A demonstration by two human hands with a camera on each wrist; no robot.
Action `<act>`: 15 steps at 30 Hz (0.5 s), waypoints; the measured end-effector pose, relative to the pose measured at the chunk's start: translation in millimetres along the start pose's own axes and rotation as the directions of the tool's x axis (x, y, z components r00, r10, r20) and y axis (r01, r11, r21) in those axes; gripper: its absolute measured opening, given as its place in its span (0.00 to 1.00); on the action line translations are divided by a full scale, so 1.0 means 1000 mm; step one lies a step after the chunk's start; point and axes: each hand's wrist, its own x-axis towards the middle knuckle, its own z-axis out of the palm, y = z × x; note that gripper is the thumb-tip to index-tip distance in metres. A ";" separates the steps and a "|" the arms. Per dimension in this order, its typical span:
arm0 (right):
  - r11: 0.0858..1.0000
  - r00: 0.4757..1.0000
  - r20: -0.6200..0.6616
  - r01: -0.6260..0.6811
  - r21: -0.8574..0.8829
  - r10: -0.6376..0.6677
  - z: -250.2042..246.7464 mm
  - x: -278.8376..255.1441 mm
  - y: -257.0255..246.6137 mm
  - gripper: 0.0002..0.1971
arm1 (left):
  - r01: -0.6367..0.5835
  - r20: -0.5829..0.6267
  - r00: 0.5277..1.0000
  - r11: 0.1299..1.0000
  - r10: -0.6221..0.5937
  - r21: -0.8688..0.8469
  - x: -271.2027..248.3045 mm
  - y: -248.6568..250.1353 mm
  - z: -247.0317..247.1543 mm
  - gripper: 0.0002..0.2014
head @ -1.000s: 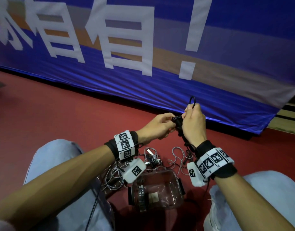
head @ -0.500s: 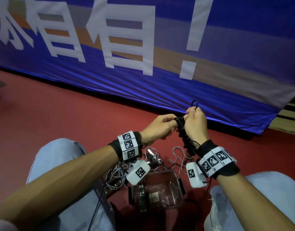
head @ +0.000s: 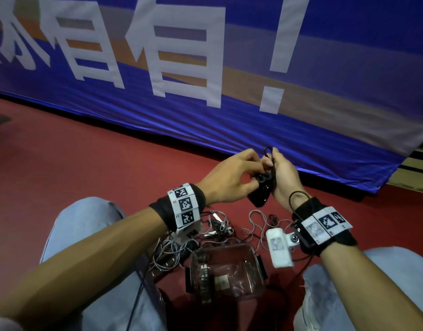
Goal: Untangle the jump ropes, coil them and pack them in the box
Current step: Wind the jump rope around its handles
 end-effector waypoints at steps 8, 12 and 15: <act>0.913 0.963 0.190 0.244 -0.328 -0.190 -0.004 -0.005 0.007 0.15 | 0.002 0.005 1.000 0.983 -0.003 0.186 -0.009 -0.010 -0.008 0.17; 0.808 0.929 0.111 0.362 -0.465 -0.353 -0.002 -0.008 0.011 0.13 | 0.111 -0.110 0.988 0.993 -0.108 0.026 -0.013 -0.010 0.009 0.13; 0.791 0.910 0.055 0.387 -0.473 -0.412 -0.004 -0.007 0.010 0.11 | 0.201 -0.191 0.955 0.968 -0.228 -0.151 -0.013 -0.005 0.020 0.11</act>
